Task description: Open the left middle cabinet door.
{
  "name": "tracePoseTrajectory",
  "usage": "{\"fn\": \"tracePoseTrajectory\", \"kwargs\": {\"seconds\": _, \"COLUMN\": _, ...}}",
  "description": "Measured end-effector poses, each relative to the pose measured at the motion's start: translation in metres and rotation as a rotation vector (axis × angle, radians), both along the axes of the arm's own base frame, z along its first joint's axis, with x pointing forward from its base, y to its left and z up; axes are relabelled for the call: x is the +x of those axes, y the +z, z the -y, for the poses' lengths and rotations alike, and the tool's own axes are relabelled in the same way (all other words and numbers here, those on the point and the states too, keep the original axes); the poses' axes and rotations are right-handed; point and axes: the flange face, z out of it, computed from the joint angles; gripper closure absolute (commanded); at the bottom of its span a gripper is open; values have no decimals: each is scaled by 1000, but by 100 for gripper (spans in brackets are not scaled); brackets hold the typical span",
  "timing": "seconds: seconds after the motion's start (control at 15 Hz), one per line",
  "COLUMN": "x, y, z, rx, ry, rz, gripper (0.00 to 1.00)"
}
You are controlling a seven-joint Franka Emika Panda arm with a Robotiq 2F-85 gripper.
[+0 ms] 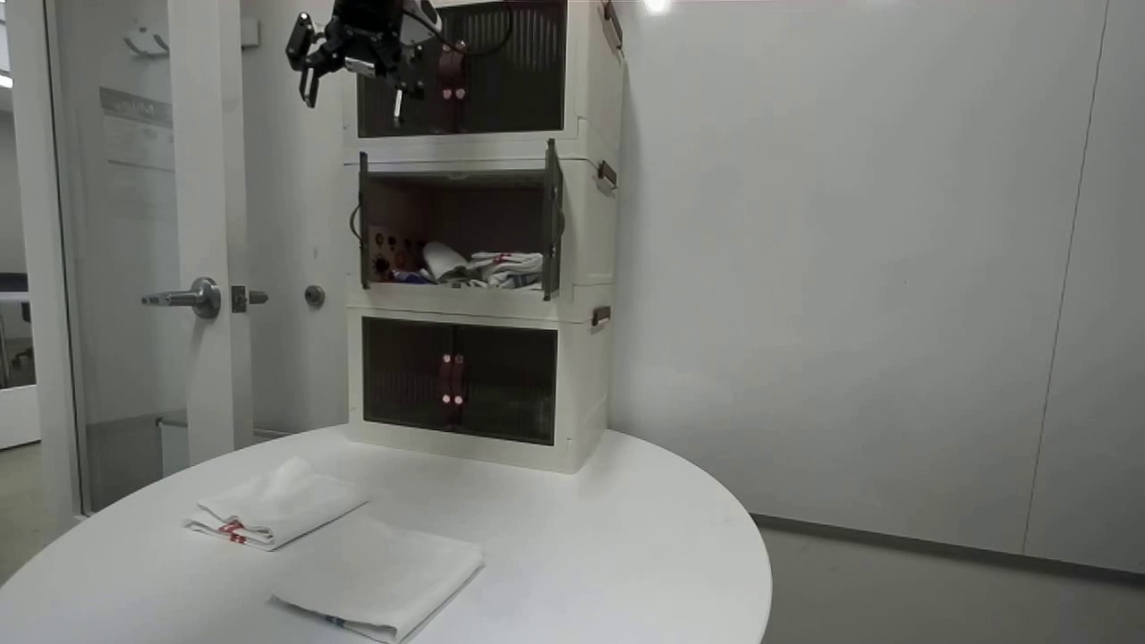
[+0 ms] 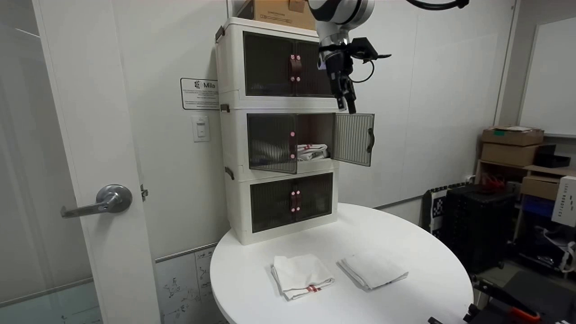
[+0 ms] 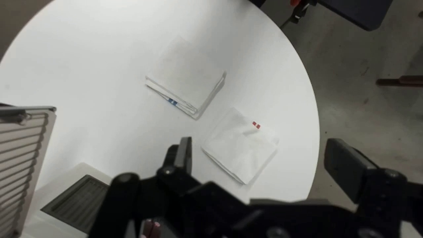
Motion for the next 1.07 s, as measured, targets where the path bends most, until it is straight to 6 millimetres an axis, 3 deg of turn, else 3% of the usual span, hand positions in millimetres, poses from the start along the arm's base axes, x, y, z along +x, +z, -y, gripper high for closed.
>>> {"fn": "tracePoseTrajectory", "kwargs": {"seconds": 0.2, "x": -12, "y": 3, "z": 13, "rx": -52, "ry": -79, "rz": 40, "gripper": 0}}
{"fn": "tracePoseTrajectory", "kwargs": {"seconds": 0.47, "x": -18, "y": -11, "z": 21, "rx": -126, "ry": -111, "rz": 85, "gripper": 0}}
{"fn": "tracePoseTrajectory", "kwargs": {"seconds": 1.07, "x": -27, "y": -12, "z": 22, "rx": -147, "ry": -95, "rz": 160, "gripper": 0}}
